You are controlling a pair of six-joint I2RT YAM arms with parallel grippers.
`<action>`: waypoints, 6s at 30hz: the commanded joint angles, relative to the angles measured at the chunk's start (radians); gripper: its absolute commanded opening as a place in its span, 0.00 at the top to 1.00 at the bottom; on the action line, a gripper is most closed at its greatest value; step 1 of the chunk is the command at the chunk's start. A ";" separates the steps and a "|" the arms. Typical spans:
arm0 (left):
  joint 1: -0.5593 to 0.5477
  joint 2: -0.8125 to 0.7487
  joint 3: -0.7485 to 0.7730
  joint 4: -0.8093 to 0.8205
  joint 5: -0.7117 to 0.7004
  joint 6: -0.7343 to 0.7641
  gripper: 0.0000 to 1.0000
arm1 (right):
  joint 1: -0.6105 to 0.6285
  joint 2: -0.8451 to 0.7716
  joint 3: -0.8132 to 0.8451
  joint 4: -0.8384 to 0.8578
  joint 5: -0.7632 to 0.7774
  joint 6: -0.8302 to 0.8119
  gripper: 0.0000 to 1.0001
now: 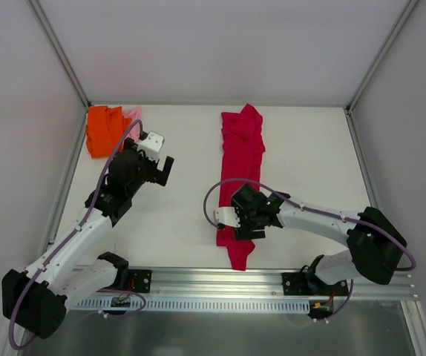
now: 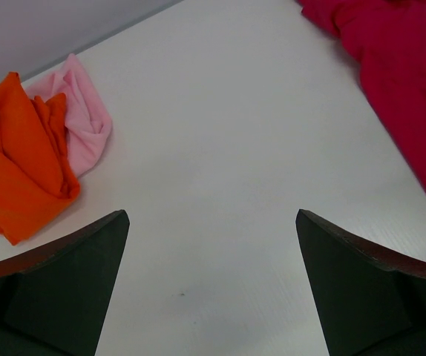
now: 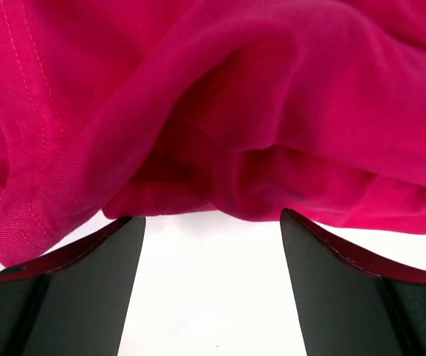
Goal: Fold and stack the t-shirts
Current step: Grab the bottom of the folded rectangular tshirt with right arm, then fold the folded rectangular tshirt in 1/3 of the way, then grab one side of the 2/3 rectangular tshirt with right arm
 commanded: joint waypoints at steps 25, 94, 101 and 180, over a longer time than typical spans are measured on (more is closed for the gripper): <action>0.008 0.093 0.020 0.025 0.008 -0.011 0.01 | 0.134 0.008 0.258 -0.379 -0.289 0.028 0.17; 0.012 0.068 0.023 -0.027 0.056 0.000 0.07 | -0.057 0.054 0.092 0.619 0.432 -0.148 0.99; 0.012 0.067 0.018 -0.029 0.051 0.005 0.07 | -0.169 0.249 0.158 0.771 0.441 -0.205 0.99; 0.015 0.131 0.024 -0.036 0.061 0.025 0.08 | -0.368 0.305 0.356 0.282 -0.042 -0.047 0.01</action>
